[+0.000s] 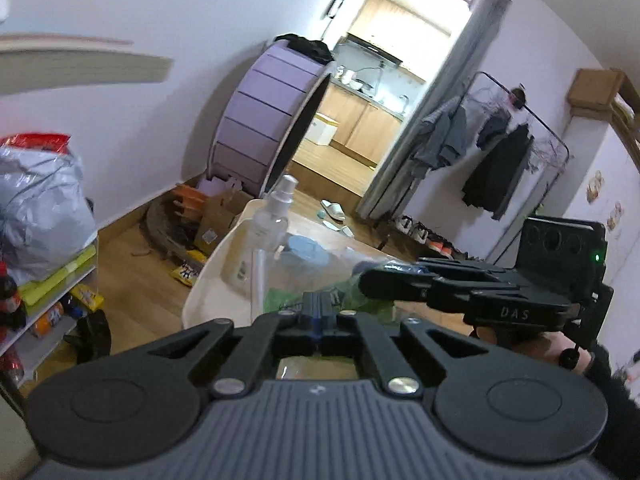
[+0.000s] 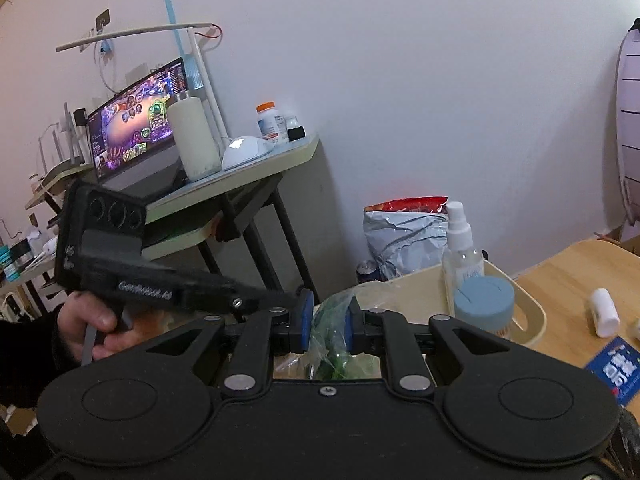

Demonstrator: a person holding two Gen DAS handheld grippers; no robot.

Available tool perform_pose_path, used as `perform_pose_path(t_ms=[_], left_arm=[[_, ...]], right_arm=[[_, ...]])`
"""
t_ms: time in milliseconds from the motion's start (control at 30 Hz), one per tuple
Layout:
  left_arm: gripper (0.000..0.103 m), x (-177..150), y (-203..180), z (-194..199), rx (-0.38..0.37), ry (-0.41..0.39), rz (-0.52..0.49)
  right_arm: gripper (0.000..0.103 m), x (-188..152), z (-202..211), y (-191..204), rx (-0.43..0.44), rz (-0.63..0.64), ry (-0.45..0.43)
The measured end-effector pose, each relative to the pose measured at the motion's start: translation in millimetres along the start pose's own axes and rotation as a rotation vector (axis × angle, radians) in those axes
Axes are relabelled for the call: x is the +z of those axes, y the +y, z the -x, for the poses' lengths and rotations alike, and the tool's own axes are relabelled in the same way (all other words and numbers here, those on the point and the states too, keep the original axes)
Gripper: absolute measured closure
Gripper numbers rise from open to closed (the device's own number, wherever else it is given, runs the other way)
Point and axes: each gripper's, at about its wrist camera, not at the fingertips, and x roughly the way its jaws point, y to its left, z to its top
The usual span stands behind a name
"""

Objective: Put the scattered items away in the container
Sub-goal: 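Carry the gum bag with the right tool into the basket and release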

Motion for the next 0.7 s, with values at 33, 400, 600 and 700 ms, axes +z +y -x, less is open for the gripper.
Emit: perform_pose_path(t_ms=[33,400,600,700], left_arm=[[0.099,0.3,3.9,2.0,-0.008,-0.006,0.015],[0.099,4.6,12.8,7.7,0.043,-0.038,0.034],[0.099,4.1,12.7,6.6,0.06,-0.039,0.026],[0.099,3.5,12.3,4.5,0.071,-0.03,0.025]], right_arm=[[0.089,0.8,-0.4,0.1,0.003,0.001,-0.006],[0.089,8.2,-40.1,-4.9,-0.107,-0.028,0.026],[0.058,-6.6,-52.9,-3.9,-0.244,-0.074,0.12],[0.038,-11.0,-43.5,2.0,-0.298,-0.04,0.118]])
